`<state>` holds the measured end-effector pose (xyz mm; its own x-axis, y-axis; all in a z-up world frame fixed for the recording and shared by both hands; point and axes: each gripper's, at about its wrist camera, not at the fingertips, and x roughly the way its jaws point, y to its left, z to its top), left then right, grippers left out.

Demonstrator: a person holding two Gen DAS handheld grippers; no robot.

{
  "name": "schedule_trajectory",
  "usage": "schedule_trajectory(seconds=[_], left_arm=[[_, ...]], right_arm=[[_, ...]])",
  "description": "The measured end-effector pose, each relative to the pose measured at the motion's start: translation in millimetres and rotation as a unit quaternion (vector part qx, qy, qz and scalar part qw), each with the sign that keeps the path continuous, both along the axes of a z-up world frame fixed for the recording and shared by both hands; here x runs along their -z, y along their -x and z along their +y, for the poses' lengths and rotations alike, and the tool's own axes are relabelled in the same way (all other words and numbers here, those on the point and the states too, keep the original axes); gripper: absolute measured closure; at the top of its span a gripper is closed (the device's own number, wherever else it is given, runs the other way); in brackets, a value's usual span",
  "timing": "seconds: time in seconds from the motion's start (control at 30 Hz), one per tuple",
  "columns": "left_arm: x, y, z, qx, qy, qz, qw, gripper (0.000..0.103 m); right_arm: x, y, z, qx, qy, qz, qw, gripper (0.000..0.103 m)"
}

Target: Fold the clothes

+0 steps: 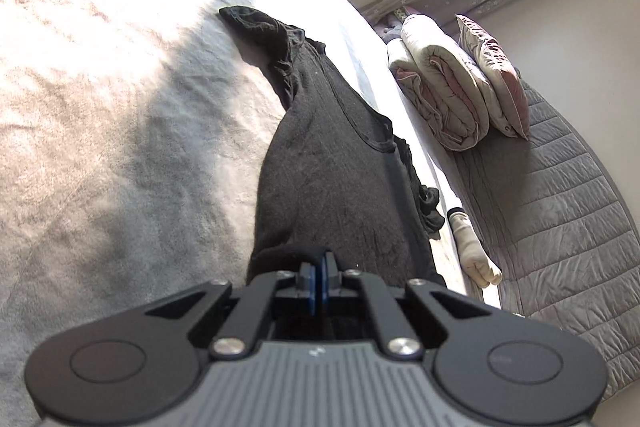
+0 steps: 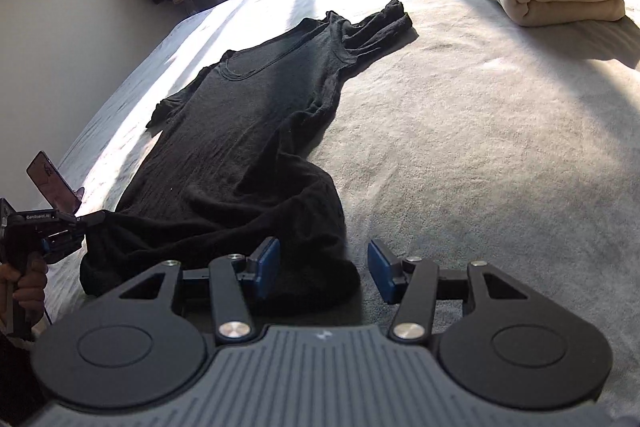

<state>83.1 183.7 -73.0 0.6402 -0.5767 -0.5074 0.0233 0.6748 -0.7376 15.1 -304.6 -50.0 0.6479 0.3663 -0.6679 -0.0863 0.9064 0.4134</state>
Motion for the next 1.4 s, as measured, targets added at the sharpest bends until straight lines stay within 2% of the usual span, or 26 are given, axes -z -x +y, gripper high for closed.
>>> schedule_trajectory(seconds=[0.07,0.13,0.2,0.27,0.4,0.53,0.6,0.63,0.8,0.83,0.93,1.0,1.17,1.4], left_arm=[[1,-3,4,-0.025,-0.008,-0.001,0.9997,0.1],[4,-6,6,-0.034,-0.011,0.016,0.9992,0.097],[4,-6,6,-0.021,-0.007,0.026,0.9994,0.088],[1,0,5,-0.002,-0.023,0.027,0.9994,0.073],[-1,9,3,0.039,-0.061,0.044,0.9964,0.069],[3,20,8,0.079,-0.076,0.073,0.9913,0.069],[5,24,8,0.095,-0.076,0.085,0.9889,0.074],[8,26,9,0.095,-0.072,0.094,0.9884,0.08],[13,31,4,0.084,-0.068,0.103,0.9888,0.086],[14,31,2,0.081,-0.067,0.109,0.9884,0.1],[9,32,-4,0.071,-0.073,0.135,0.9855,0.101],[-3,36,-7,0.074,-0.079,0.132,0.9853,0.101],[-31,58,-5,0.086,-0.083,0.118,0.9858,0.101],[-40,88,1,0.106,-0.092,0.118,0.983,0.101]], right_arm=[[0,-1,3,-0.003,0.003,0.0,1.0,0.049],[0,-3,6,-0.006,0.005,0.003,1.0,0.049],[1,-4,7,-0.009,0.007,0.006,1.0,0.049],[1,-5,9,-0.013,0.007,0.01,1.0,0.049],[1,-5,10,-0.02,0.001,0.021,1.0,0.049],[5,-5,6,-0.018,-0.033,0.058,0.998,0.053],[6,-6,4,-0.017,-0.041,0.068,0.997,0.055],[7,-6,4,-0.015,-0.043,0.071,0.996,0.057],[11,-11,6,-0.006,-0.049,0.077,0.996,0.061],[12,-12,7,-0.004,-0.049,0.082,0.995,0.067],[13,-19,7,-0.006,-0.087,0.122,0.989,0.092],[6,-18,5,-0.004,-0.108,0.133,0.985,0.092],[-29,4,4,-0.01,-0.088,0.113,0.99,0.093],[-60,41,-4,-0.022,-0.055,0.103,0.993,0.093]])
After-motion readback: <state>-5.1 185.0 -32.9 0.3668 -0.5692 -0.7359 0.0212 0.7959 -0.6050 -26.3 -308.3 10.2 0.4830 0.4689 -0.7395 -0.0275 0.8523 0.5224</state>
